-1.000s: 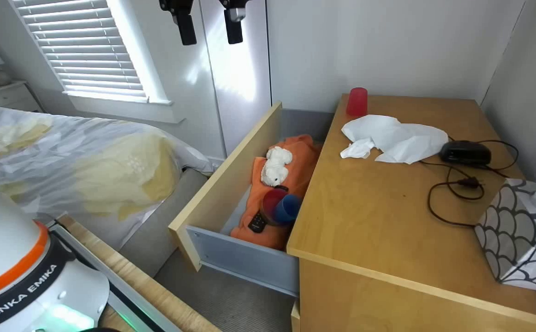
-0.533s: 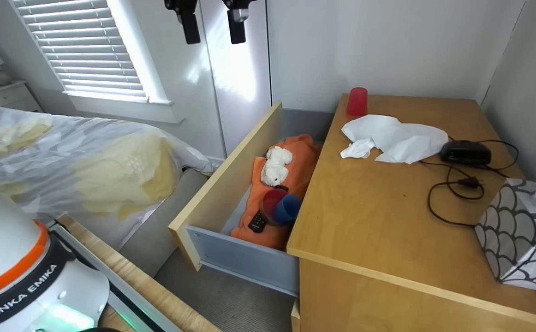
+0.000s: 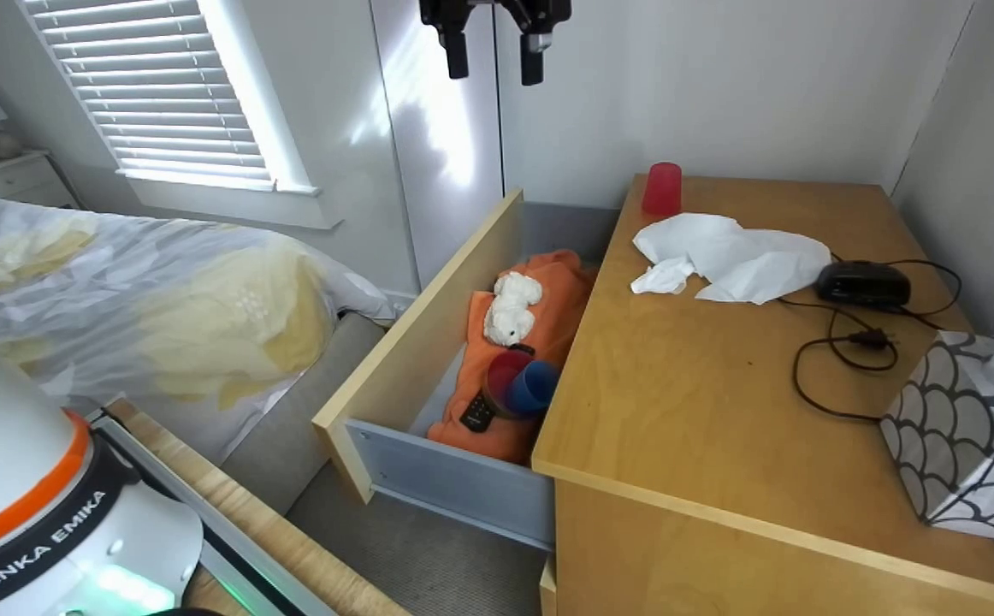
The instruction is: Crumple the paper towels together
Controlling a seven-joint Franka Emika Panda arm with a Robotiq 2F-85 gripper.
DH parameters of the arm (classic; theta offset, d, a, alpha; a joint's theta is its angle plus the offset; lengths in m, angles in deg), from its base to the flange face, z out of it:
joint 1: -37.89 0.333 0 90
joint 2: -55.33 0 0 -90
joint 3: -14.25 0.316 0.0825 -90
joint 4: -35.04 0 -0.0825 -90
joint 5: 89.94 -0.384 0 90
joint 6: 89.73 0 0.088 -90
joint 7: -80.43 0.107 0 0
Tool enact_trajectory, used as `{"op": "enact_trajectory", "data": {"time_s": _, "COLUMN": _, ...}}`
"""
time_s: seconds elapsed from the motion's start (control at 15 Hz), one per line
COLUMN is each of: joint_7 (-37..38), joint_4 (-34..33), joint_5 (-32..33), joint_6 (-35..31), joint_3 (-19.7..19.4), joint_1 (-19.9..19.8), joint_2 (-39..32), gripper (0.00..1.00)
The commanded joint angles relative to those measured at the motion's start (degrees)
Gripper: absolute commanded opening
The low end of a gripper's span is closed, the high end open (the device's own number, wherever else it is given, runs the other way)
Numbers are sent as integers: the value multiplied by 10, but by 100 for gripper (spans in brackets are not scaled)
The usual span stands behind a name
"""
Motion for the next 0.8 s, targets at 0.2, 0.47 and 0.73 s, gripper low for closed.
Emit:
{"op": "enact_trajectory", "data": {"time_s": 0.2, "joint_7": 70, "joint_4": -174, "joint_5": -93, "joint_6": -49, "joint_3": 0, "joint_1": -9, "joint_2": -211, "gripper": 100}}
{"op": "enact_trajectory", "data": {"time_s": 0.47, "joint_7": 123, "joint_4": -255, "joint_5": -84, "joint_6": -99, "joint_3": 4, "joint_1": -13, "joint_2": -305, "gripper": 100}}
{"op": "enact_trajectory", "data": {"time_s": 0.73, "joint_7": 125, "joint_4": -306, "joint_5": -66, "joint_6": -114, "joint_3": 2, "joint_1": -21, "joint_2": -365, "gripper": 100}}
